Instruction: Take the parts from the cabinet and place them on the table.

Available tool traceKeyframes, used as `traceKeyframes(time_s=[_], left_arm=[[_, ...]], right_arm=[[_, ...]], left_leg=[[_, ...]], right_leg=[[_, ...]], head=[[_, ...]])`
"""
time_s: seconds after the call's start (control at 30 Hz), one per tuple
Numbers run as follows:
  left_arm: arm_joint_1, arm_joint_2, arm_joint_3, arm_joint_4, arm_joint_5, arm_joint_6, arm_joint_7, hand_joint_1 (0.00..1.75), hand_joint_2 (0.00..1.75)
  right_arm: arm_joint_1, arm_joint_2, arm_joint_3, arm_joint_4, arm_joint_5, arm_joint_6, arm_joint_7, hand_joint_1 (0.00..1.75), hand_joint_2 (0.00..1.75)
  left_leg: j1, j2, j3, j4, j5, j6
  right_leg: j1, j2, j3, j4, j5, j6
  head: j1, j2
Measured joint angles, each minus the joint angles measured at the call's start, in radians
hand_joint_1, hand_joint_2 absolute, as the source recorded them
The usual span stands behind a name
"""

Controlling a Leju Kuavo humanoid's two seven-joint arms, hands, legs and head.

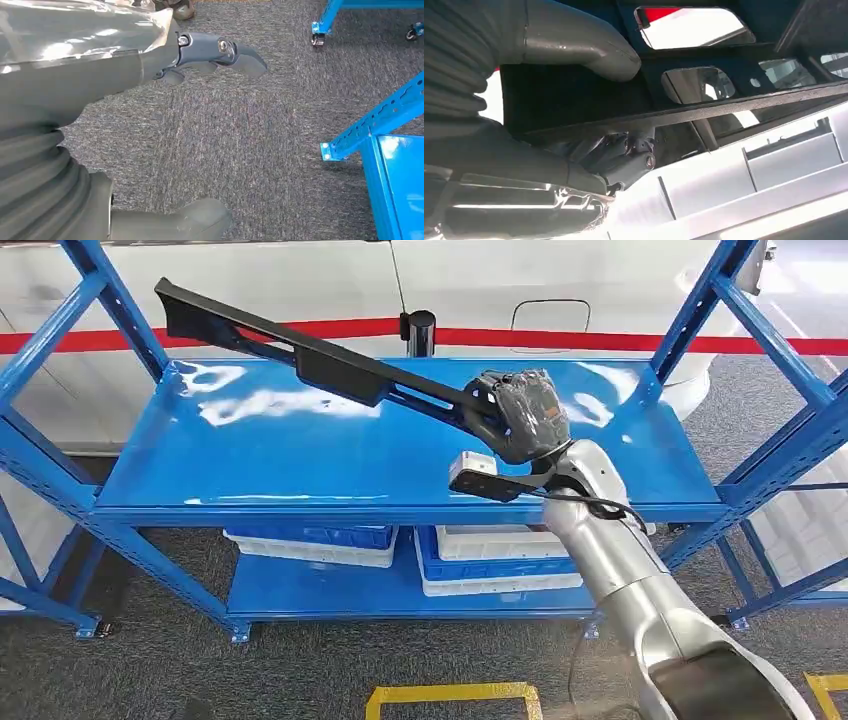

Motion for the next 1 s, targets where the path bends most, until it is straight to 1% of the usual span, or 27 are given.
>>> traceKeyframes(time_s=[0.3,0.47,0.53,0.6,0.63,0.7,0.8,0.83,0.87,0.9,0.93,0.97,1.0], left_arm=[[0.000,0.000,0.006,0.000,-0.006,0.003,0.000,0.00,1.75],[0.000,0.000,0.013,0.000,-0.006,0.002,0.000,0.00,1.75],[0.000,0.000,0.014,0.000,-0.006,0.002,0.000,0.00,1.75],[0.000,0.001,0.016,0.000,-0.006,0.002,0.000,0.00,1.75],[0.000,0.001,0.016,0.000,-0.006,0.002,0.000,0.00,1.75],[0.000,0.002,0.016,0.000,-0.008,0.002,0.000,0.00,1.75],[-0.001,0.003,0.016,0.000,-0.009,0.002,0.000,0.00,1.75],[-0.001,0.002,0.016,0.000,-0.010,0.003,0.000,0.00,1.75],[-0.002,0.002,0.016,0.000,-0.011,0.003,0.000,0.00,1.75],[-0.003,0.002,0.016,0.000,-0.011,0.003,0.000,0.00,1.75],[-0.004,0.002,0.016,0.000,-0.012,0.003,0.000,0.00,1.75],[-0.003,0.001,0.016,0.000,-0.012,0.003,0.000,0.00,1.75],[-0.003,0.001,0.016,0.000,-0.012,0.002,0.000,0.00,1.75]], right_arm=[[0.000,-0.002,0.000,-0.003,0.000,0.003,0.000,1.75,1.75],[0.001,-0.003,0.000,-0.003,0.001,0.004,0.000,1.75,1.75],[0.001,-0.003,0.000,-0.003,0.002,0.004,0.001,1.75,1.75],[0.003,-0.003,0.000,-0.003,0.002,0.004,0.002,1.75,1.75],[0.003,-0.003,0.000,-0.003,0.002,0.004,0.002,1.75,1.75],[0.004,-0.002,0.000,-0.003,0.003,0.004,0.003,1.75,1.75],[0.004,0.000,0.000,-0.005,0.005,0.004,0.005,1.75,1.75],[0.005,-0.001,0.000,-0.008,0.005,0.004,0.005,1.75,1.75],[0.004,-0.002,0.000,-0.008,0.005,0.004,0.005,1.75,1.75],[0.004,-0.002,-0.001,-0.008,0.005,0.004,0.005,1.75,1.75],[0.007,-0.005,-0.001,-0.009,0.005,0.004,0.005,1.75,1.75],[0.011,-0.007,-0.001,-0.008,0.005,0.004,0.006,1.75,1.75],[0.016,-0.008,0.000,-0.009,0.006,0.004,0.006,1.75,1.75]], left_leg=[[0.000,0.000,0.000,0.000,0.000,0.000],[-0.004,0.000,0.000,0.001,-0.001,0.001],[-0.005,0.000,0.000,0.001,-0.002,0.002],[-0.007,0.000,0.000,0.002,-0.003,0.004],[-0.008,0.000,0.000,0.002,-0.004,0.007],[-0.012,-0.001,0.000,0.003,-0.006,0.012],[-0.016,-0.005,0.002,-0.003,0.001,0.024],[-0.004,-0.004,0.010,-0.015,0.009,0.034],[-0.005,-0.005,0.012,-0.019,0.011,0.038],[-0.004,-0.006,0.011,-0.019,0.013,0.041],[-0.004,-0.008,0.010,-0.019,0.013,0.042],[-0.006,-0.012,0.009,-0.018,0.013,0.042],[-0.008,-0.016,0.008,-0.018,0.014,0.043]], right_leg=[[0.000,0.000,0.000,0.000,0.000,0.000],[-0.002,0.000,0.000,-0.001,0.000,0.000],[-0.003,0.000,0.000,-0.001,0.000,0.002],[-0.006,0.000,0.001,-0.001,0.000,0.008],[-0.007,0.000,0.001,-0.001,0.001,0.009],[-0.011,0.000,0.002,-0.002,0.000,0.014],[-0.012,-0.006,0.006,-0.006,0.005,0.024],[-0.016,-0.003,-0.005,0.003,-0.006,0.026],[-0.016,0.011,-0.014,0.036,-0.030,0.020],[-0.016,0.023,-0.043,0.106,-0.068,0.011],[-0.016,0.027,-0.077,0.185,-0.103,0.006],[-0.015,0.030,-0.119,0.275,-0.137,0.004],[-0.012,0.033,-0.142,0.329,-0.151,0.007]], head=[[0.000,0.000],[0.000,0.000],[0.000,0.000],[0.000,0.000],[0.000,0.000],[0.000,0.000],[-0.001,0.000],[0.000,0.000],[0.002,0.000],[0.002,0.000],[0.004,0.000],[0.003,0.000],[0.003,0.000]])
